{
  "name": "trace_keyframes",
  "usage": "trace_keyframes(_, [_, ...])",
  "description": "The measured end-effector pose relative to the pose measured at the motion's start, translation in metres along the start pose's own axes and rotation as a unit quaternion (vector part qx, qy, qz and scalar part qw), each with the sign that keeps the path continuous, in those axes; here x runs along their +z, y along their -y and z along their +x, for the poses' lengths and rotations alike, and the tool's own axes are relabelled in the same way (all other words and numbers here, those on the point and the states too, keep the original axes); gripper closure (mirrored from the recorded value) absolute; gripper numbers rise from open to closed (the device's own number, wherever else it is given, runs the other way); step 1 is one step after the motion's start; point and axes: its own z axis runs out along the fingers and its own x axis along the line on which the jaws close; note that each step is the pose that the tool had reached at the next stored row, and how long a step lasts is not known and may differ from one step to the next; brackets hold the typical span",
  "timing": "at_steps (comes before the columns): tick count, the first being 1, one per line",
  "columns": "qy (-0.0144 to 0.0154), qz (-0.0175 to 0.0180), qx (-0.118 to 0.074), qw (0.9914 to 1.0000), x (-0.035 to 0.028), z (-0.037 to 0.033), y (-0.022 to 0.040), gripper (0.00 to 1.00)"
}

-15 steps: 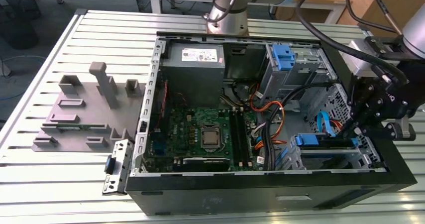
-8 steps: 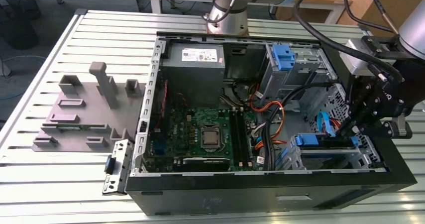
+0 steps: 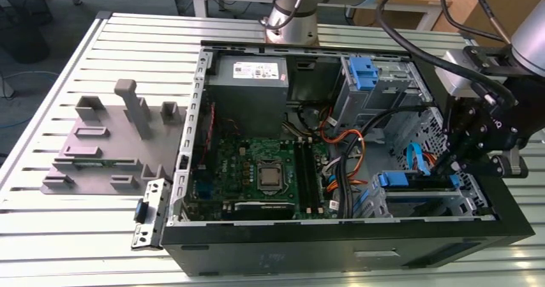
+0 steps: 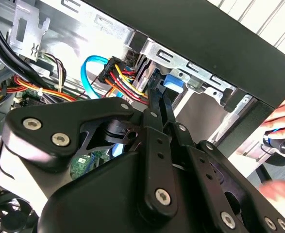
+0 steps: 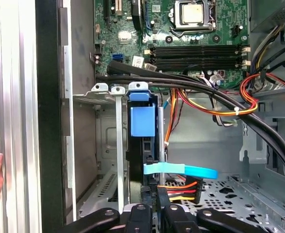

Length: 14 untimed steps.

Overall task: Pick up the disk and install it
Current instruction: 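Insert the second disk wire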

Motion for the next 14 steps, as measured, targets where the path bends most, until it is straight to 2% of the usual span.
trace_keyframes(14, [-0.0001,0.0,0.0,1.0,0.0036,0.0015,-0.0029,0.84])
